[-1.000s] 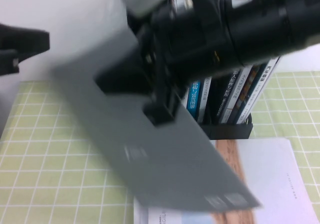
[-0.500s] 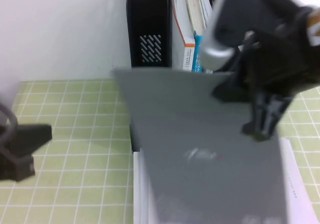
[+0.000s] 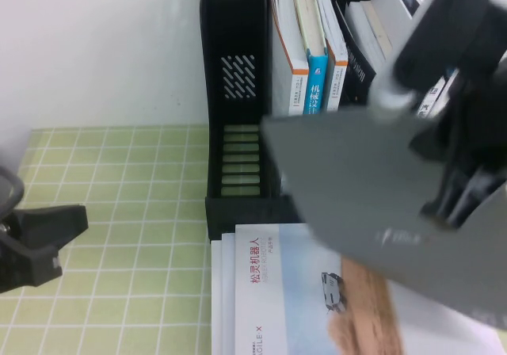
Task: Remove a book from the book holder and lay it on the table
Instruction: Place the picked book on the book
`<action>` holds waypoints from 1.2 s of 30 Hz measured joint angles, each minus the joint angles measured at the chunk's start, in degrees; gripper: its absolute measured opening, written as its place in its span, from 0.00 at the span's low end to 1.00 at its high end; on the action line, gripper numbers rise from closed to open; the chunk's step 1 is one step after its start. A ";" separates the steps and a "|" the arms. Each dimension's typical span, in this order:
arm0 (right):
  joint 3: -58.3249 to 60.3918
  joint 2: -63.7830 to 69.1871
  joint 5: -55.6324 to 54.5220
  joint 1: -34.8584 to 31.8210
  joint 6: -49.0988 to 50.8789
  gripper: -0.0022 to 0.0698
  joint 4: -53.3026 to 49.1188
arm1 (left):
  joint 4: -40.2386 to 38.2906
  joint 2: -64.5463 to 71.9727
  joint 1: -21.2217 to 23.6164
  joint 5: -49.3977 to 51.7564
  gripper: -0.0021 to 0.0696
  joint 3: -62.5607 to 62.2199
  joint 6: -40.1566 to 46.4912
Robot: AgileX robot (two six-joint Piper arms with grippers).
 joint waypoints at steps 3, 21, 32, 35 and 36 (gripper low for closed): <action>9.83 0.40 -6.34 4.11 11.38 0.04 -8.81 | -0.92 0.00 0.00 -0.22 0.03 0.00 0.00; 18.52 18.95 -15.20 16.25 23.51 0.07 -12.59 | -2.13 0.00 0.00 0.62 0.03 0.00 -0.26; 16.45 19.33 -21.24 16.33 20.20 0.65 -11.47 | -1.92 0.00 0.00 0.65 0.03 0.00 -0.09; 16.45 18.78 -21.59 17.01 14.18 0.69 -8.13 | -1.92 0.00 0.00 1.14 0.03 0.00 0.45; 16.45 18.13 -21.69 17.41 11.36 0.70 -6.16 | -1.92 0.00 0.00 1.58 0.03 0.00 0.60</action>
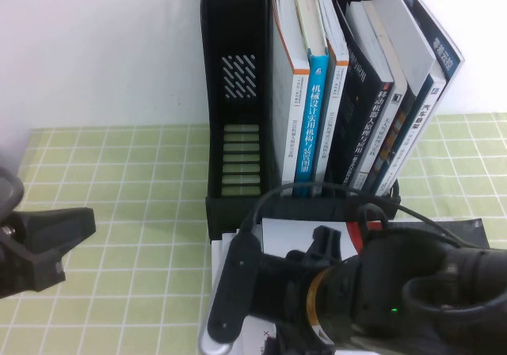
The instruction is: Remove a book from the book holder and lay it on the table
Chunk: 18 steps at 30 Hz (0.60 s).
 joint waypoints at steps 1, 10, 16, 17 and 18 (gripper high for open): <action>-0.20 -0.96 -0.04 0.21 -2.70 0.70 2.39 | 0.11 0.00 0.00 0.41 0.03 0.00 0.13; -8.68 -12.33 8.07 0.61 -16.58 0.66 17.10 | 1.96 -5.80 -0.64 2.15 0.03 0.09 0.63; -11.21 -20.66 11.47 0.33 -19.11 0.18 12.80 | 11.63 -16.28 -4.67 2.38 0.03 0.24 -3.23; -11.19 -21.83 12.34 -0.22 -19.11 0.13 12.12 | 13.56 -19.32 -5.30 2.06 0.03 0.42 -5.79; -11.24 -22.71 13.23 -0.71 -19.11 0.09 11.87 | 15.84 -22.55 -5.85 1.36 0.03 0.78 -8.74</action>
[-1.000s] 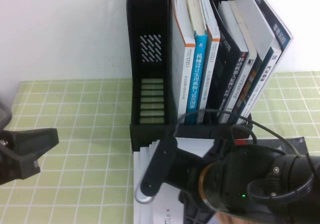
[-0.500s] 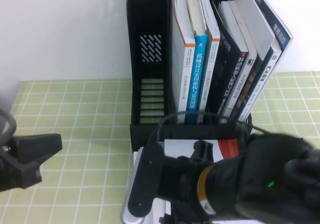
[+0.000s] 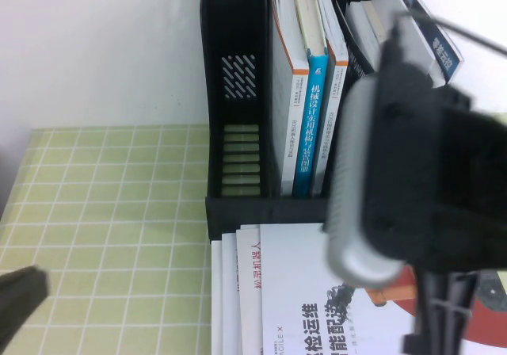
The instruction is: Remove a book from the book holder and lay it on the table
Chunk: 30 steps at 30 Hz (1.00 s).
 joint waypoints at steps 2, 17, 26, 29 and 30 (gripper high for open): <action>0.00 -2.06 2.27 -1.38 0.00 0.05 0.10 | 3.61 -6.84 -0.50 -2.57 0.03 1.45 -5.91; 29.46 -17.07 -21.55 -11.73 -6.49 0.03 16.99 | 8.29 -24.59 -0.55 -13.94 0.03 20.58 -19.51; 44.11 -18.32 -35.29 -12.29 -9.01 0.03 16.66 | 10.57 -24.59 -0.55 -17.99 0.03 21.86 -17.40; 44.34 -18.44 -36.57 -12.29 -9.06 0.03 15.51 | 10.24 -24.59 -0.55 -18.41 0.03 21.86 -17.30; 44.34 -18.44 -36.70 -12.29 -9.06 0.03 15.20 | 10.24 -24.59 -0.55 -18.41 0.03 21.86 -17.30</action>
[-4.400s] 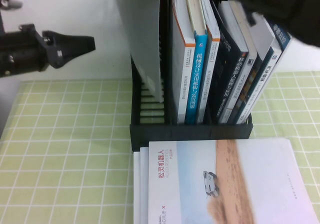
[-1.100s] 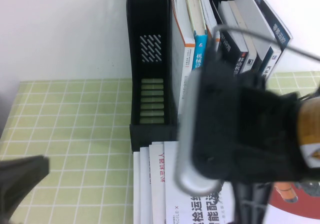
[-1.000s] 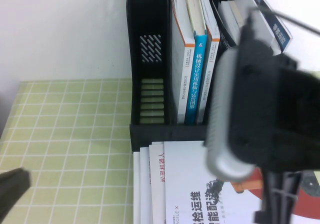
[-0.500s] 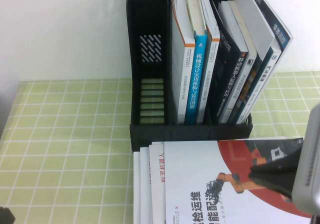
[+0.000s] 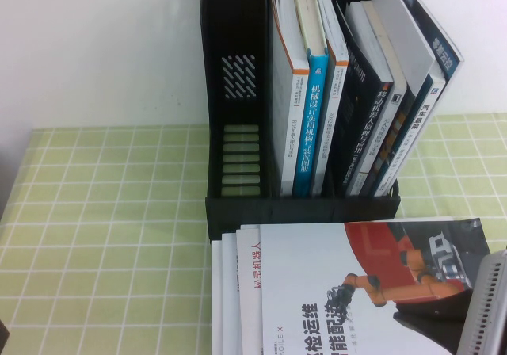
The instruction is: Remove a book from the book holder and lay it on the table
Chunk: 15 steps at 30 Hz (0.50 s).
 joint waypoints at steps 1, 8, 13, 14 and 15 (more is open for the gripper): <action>0.00 0.00 0.00 0.00 -0.09 0.03 -0.22 | -0.04 0.00 0.00 0.13 0.03 0.00 0.00; 0.00 0.00 0.00 0.00 -0.09 0.03 -0.49 | -0.13 0.00 0.00 2.07 0.03 0.00 0.33; 0.00 0.00 0.00 -0.03 -0.09 0.03 -0.60 | -0.13 0.00 0.00 2.07 0.03 0.00 0.33; 0.00 0.00 0.00 -0.03 -0.09 0.03 -0.74 | -0.13 0.00 0.00 2.07 0.03 0.05 0.33; 0.00 0.00 0.00 -0.03 -0.09 0.03 -0.73 | -0.13 0.00 0.00 2.07 0.03 0.15 0.38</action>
